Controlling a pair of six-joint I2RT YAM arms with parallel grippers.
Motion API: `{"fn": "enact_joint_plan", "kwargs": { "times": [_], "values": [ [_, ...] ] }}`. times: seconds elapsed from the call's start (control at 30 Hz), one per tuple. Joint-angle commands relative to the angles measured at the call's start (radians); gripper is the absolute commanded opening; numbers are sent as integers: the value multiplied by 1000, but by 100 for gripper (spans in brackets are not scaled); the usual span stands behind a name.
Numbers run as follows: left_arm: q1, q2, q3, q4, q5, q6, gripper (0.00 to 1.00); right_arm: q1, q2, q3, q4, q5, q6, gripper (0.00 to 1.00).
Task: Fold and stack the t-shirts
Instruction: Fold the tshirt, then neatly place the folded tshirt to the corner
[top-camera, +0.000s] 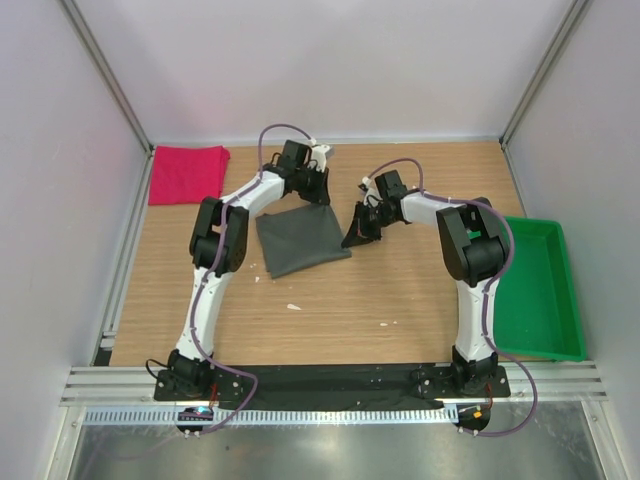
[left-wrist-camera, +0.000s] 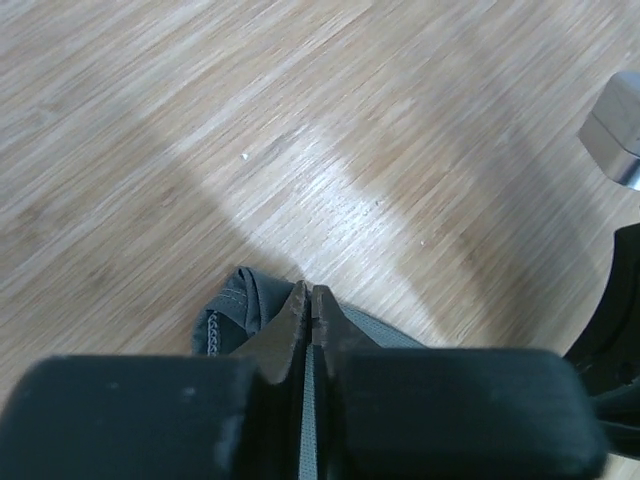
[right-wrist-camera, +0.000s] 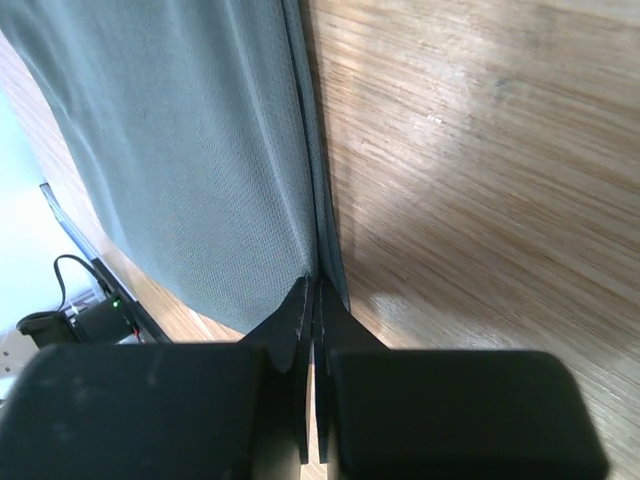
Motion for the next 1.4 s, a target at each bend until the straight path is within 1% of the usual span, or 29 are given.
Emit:
{"fn": "enact_joint_plan", "kwargs": {
  "times": [0.0,0.07,0.1,0.13,0.17,0.27,0.33,0.4,0.43,0.53,0.57,0.6,0.63,0.67,0.73,0.77,0.8,0.83,0.87,0.9,0.93,0.97,1.03,1.07,1.1,1.13,1.2,1.27,1.37],
  "values": [
    [11,-6,60,13,-80,-8,9,2,-56,4,-22,39,-4,5],
    [11,-32,67,3,-103,-21,22,2,-48,56,-64,65,-27,18],
    [11,-46,65,-4,-137,-25,34,2,-39,76,-78,74,-34,25],
    [11,-63,65,-10,-160,-33,40,2,-34,125,-98,84,-56,28],
    [14,-101,65,-16,-174,-50,53,2,-28,155,-151,113,-70,29],
    [28,-191,60,-50,-230,-70,73,2,-13,268,-265,180,-127,36],
    [42,-248,44,-82,-258,-108,77,2,-27,321,-308,222,-159,40],
    [73,-352,-30,-86,-281,-181,85,3,-45,337,-356,288,-193,43],
    [100,-388,-71,-85,-284,-206,99,8,-62,328,-364,303,-202,44],
    [152,-564,-244,-77,-312,-298,100,36,-143,260,-350,380,-236,47],
    [166,-606,-292,-68,-301,-323,100,77,-198,239,-329,401,-250,48],
    [182,-693,-400,-42,-284,-349,100,111,-224,219,-321,426,-289,52],
    [221,-733,-454,-18,-260,-434,100,143,-249,178,-313,503,-306,54],
    [240,-768,-522,8,-231,-489,100,218,-278,158,-290,551,-320,57],
    [315,-851,-669,53,-101,-629,100,287,-355,84,-255,701,-359,66],
    [343,-870,-715,71,-26,-657,100,366,-379,58,-205,752,-376,68],
    [369,-882,-755,116,116,-698,100,405,-430,30,-175,798,-392,99],
    [405,-909,-857,149,171,-741,100,451,-451,-26,-143,882,-441,100],
    [456,-925,-913,194,221,-843,100,489,-470,-53,-74,919,-467,100],
    [481,-945,-980,319,271,-885,100,566,-487,-82,-37,953,-495,100],
    [520,-1001,-1068,352,306,-912,100,600,-507,-138,-7,976,-574,100],
    [533,-1034,-1097,374,297,-915,100,632,-514,-174,76,1036,-610,100],
    [545,-1104,-1110,270,220,-822,100,707,-498,-230,130,1071,-681,100],
    [544,-1167,-1090,209,182,-777,100,729,-484,-234,141,1085,-710,100],
    [542,-1198,-1075,67,135,-680,100,741,-467,-231,143,1084,-715,100],
    [541,-1227,-1060,-4,-2,-636,100,766,-432,-223,139,1084,-722,100],
    [536,-1302,-1013,-187,-150,-552,100,793,-407,-238,194,1099,-786,100],
    [536,-1324,-998,-267,-248,-478,100,824,-377,-267,280,1085,-846,98],
    [536,-1316,-1026,-283,-235,-519,100,847,-318,-254,337,1033,-909,93]
  ]
}}
